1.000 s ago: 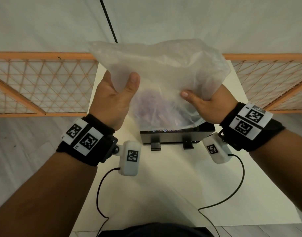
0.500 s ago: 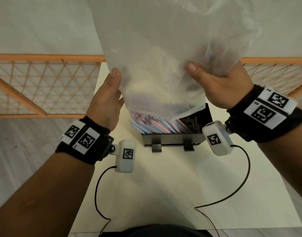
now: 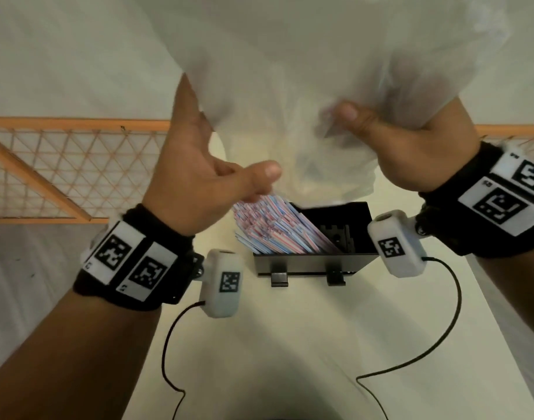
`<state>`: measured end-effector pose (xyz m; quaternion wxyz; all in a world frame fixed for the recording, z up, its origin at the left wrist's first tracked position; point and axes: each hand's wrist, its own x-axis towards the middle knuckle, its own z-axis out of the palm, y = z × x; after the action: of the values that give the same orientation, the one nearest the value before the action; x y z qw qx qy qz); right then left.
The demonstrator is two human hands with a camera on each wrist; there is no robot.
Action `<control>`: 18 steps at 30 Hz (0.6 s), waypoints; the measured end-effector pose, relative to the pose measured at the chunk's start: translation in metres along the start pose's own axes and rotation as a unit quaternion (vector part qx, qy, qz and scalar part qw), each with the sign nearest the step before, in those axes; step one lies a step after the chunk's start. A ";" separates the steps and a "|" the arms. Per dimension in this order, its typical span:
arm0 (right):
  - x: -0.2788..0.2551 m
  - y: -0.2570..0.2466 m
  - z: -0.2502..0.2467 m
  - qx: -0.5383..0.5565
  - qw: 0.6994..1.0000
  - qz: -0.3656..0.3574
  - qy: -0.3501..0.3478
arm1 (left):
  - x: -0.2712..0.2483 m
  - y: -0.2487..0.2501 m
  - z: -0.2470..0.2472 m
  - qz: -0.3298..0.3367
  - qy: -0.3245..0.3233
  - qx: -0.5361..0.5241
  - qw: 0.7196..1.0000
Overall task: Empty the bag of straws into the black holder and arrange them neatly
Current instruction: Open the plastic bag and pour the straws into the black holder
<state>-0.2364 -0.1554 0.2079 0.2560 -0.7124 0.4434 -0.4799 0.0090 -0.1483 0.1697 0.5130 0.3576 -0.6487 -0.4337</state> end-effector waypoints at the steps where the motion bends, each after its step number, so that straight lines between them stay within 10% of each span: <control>1: 0.000 -0.005 0.003 0.020 1.000 -0.013 -0.008 | 0.000 0.003 0.009 0.006 -0.027 -0.025 0.999; 12: -0.005 -0.019 -0.001 -0.027 0.993 -0.032 0.110 | 0.002 -0.002 0.016 -0.007 0.051 0.114 0.992; 15: 0.000 -0.007 0.008 -0.099 0.982 -0.159 0.019 | -0.002 0.009 0.022 0.055 -0.003 0.143 0.988; 18: -0.005 -0.006 0.031 -0.025 0.996 -0.031 -0.078 | -0.003 0.014 0.032 0.084 -0.026 0.052 0.995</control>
<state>-0.2064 -0.1499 0.1979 0.2570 -0.7671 0.4120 -0.4193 -0.0220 -0.1339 0.1790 0.5111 0.3169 -0.7114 -0.3636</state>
